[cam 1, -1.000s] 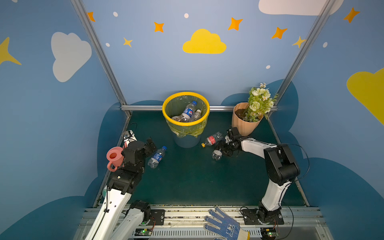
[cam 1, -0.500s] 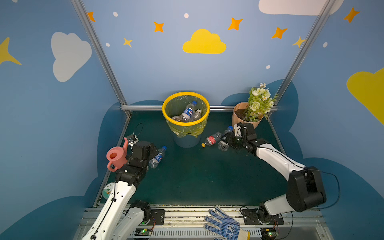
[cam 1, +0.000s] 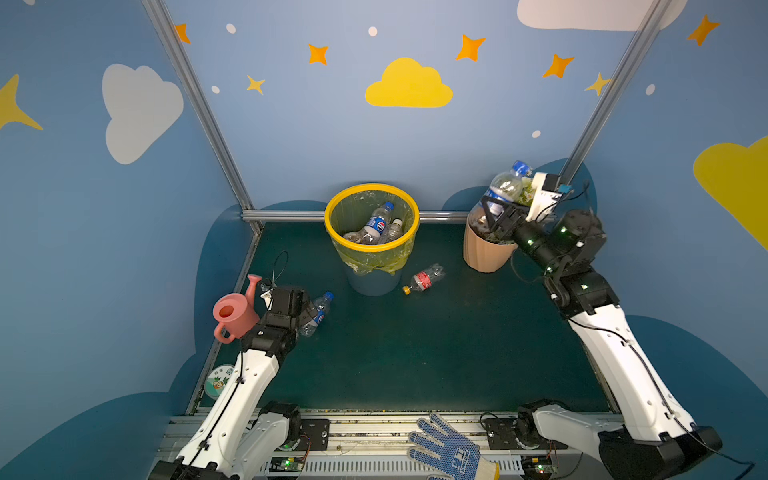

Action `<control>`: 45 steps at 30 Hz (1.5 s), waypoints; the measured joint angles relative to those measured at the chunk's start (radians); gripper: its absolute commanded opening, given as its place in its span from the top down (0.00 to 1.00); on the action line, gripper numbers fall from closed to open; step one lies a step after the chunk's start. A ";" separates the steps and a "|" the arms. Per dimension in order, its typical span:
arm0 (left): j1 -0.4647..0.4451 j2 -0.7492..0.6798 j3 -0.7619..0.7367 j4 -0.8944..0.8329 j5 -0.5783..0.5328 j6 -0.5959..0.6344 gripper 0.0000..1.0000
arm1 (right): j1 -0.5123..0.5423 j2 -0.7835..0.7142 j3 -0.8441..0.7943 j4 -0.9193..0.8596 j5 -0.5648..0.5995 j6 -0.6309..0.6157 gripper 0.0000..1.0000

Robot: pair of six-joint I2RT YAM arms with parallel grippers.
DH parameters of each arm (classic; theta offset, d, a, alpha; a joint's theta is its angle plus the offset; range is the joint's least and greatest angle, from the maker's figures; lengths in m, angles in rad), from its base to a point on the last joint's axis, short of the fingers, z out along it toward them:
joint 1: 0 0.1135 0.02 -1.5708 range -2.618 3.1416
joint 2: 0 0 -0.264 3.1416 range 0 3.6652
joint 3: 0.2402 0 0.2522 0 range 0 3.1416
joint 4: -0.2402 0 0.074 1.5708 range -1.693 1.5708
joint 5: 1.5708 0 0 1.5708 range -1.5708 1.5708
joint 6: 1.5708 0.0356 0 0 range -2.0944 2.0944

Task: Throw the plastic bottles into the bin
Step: 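Close the right gripper on the blue-cap bottle and lift it over the bin, then open the right gripper over the bin while the left lowers toward the blue-label bottle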

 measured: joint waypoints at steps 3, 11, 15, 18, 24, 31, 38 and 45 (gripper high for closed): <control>0.001 -0.003 -0.006 0.002 0.011 -0.011 0.00 | 0.021 0.049 0.101 0.066 -0.033 0.005 0.45; 0.002 -0.019 -0.006 0.004 0.028 -0.025 0.00 | 0.171 0.489 0.416 0.110 -0.208 0.076 0.37; 0.003 -0.019 -0.005 0.001 0.031 -0.025 0.00 | 0.221 0.808 0.683 -0.089 -0.299 0.070 0.18; 0.004 -0.019 -0.005 -0.007 0.031 -0.024 0.00 | 0.235 0.910 0.764 -0.246 -0.307 0.040 0.12; 0.006 -0.016 -0.004 -0.023 0.029 -0.017 0.00 | 0.195 0.740 0.722 -0.326 -0.250 -0.012 0.11; 0.006 0.077 0.056 -0.039 0.037 0.002 0.00 | 0.132 0.366 0.446 -0.198 -0.168 -0.033 0.11; 0.006 0.176 0.106 -0.052 0.065 0.035 0.00 | 0.063 0.286 0.135 -0.149 -0.127 -0.014 0.11; 0.007 0.317 0.179 -0.078 0.096 0.088 0.00 | -0.022 0.236 -0.135 -0.152 -0.103 0.027 0.11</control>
